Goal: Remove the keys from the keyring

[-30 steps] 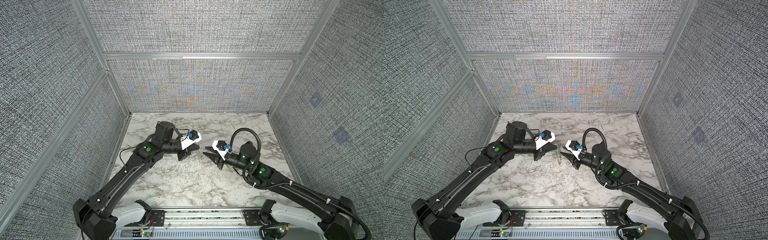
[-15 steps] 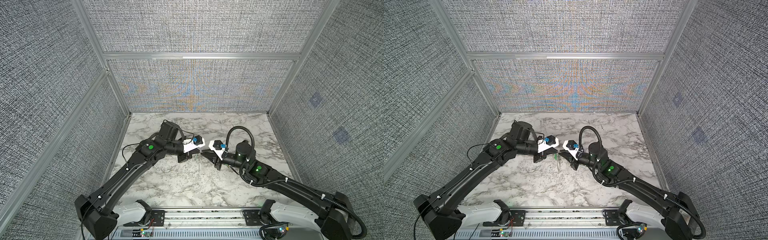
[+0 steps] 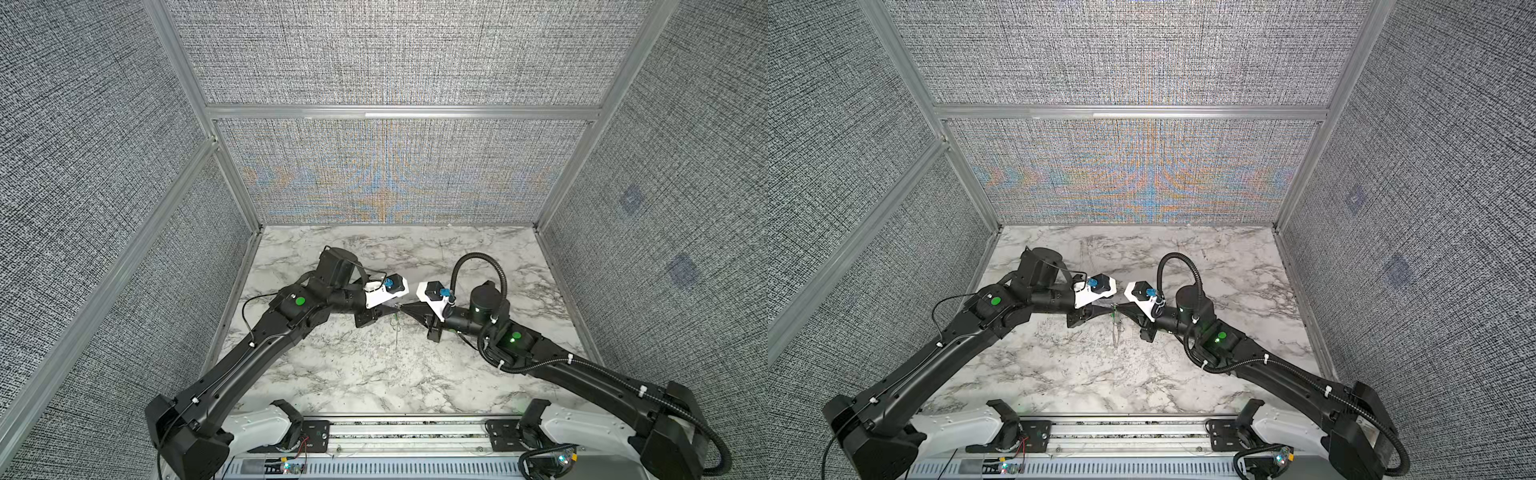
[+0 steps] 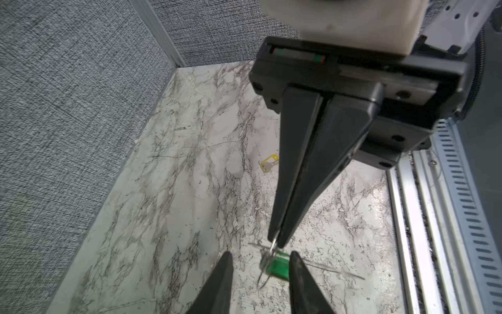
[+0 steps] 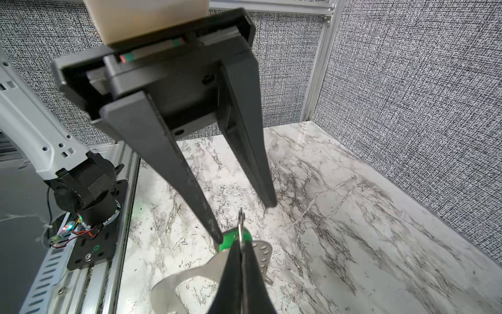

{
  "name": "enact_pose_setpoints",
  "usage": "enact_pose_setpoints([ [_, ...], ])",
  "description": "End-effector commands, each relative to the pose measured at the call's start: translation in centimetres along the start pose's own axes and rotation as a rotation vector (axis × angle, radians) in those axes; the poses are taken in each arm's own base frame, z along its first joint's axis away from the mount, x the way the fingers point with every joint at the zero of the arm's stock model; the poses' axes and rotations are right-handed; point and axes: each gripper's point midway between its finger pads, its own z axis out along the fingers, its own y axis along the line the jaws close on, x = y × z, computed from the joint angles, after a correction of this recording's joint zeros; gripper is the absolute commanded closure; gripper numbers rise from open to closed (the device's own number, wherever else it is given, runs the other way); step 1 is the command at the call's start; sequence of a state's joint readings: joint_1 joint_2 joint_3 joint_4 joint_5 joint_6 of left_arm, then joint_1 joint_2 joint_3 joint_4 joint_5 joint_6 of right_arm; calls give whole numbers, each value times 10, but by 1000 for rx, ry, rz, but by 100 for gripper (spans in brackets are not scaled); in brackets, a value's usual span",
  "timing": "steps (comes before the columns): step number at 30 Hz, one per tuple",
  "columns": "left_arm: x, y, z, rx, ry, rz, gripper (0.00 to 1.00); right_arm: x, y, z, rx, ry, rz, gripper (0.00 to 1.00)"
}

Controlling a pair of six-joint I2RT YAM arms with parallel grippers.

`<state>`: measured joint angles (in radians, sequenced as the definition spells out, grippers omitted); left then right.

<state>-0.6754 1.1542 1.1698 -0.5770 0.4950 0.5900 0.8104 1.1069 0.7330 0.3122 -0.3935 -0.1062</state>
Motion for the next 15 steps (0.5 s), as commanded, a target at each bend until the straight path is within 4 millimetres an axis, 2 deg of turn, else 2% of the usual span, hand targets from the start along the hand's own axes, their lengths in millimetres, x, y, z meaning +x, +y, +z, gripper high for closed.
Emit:
enact_pose_setpoints([
  [1, -16, 22, -9, -148, -92, -28, 57, -13, -1, 0, 6, -58, 5, 100],
  [7, -13, 22, -15, -217, -194, -106, 53, -15, -3, 1, 16, -74, 12, 100],
  [15, -3, 12, -11, -215, -286, -198, 52, -17, -9, 0, 49, -90, 14, 100],
])
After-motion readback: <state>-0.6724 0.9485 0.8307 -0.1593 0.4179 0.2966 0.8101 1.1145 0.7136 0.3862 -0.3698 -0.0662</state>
